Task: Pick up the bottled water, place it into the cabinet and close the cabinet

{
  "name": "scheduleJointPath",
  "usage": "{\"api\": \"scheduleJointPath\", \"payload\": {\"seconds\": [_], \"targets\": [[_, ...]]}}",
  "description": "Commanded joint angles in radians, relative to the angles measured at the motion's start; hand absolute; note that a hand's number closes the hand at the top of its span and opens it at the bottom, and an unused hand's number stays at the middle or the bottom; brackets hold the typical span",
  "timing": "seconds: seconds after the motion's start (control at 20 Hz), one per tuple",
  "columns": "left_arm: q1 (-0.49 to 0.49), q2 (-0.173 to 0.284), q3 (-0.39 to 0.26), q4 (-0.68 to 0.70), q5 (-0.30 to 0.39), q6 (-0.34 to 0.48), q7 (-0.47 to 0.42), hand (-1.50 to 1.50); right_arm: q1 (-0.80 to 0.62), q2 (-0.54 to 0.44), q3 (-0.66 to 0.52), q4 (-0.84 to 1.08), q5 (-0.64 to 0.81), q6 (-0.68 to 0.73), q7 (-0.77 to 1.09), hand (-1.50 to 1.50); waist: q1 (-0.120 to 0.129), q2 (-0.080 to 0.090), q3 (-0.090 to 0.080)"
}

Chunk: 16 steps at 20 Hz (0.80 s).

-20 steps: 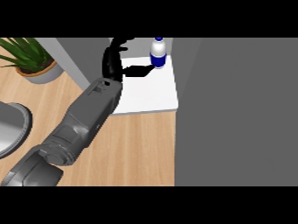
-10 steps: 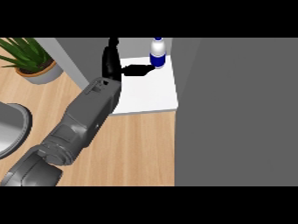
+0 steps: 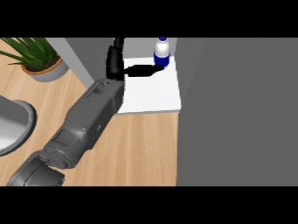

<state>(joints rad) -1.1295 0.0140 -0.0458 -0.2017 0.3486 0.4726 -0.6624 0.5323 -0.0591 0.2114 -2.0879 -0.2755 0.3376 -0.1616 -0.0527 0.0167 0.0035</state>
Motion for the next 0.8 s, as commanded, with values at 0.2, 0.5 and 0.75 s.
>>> {"api": "scheduleJointPath", "payload": {"seconds": [0.2,0.5,0.75], "targets": [[0.139,0.05,0.014,-0.115,0.012,-0.163,-0.096,-1.5,0.058,0.008,0.028,-0.057,0.024,-0.019,-0.005,-1.5,0.049,-0.02,-0.004],[0.232,0.01,-0.035,-0.247,0.046,-0.2,-0.059,-1.5,0.105,0.021,0.063,-0.085,0.05,-0.046,0.014,-1.5,0.076,-0.031,-0.004],[0.321,-0.002,-0.115,-0.444,0.051,-0.163,0.026,-1.5,0.066,-0.018,-0.021,-0.104,-0.038,-0.032,0.047,-1.5,0.091,-0.033,-0.003]]}}
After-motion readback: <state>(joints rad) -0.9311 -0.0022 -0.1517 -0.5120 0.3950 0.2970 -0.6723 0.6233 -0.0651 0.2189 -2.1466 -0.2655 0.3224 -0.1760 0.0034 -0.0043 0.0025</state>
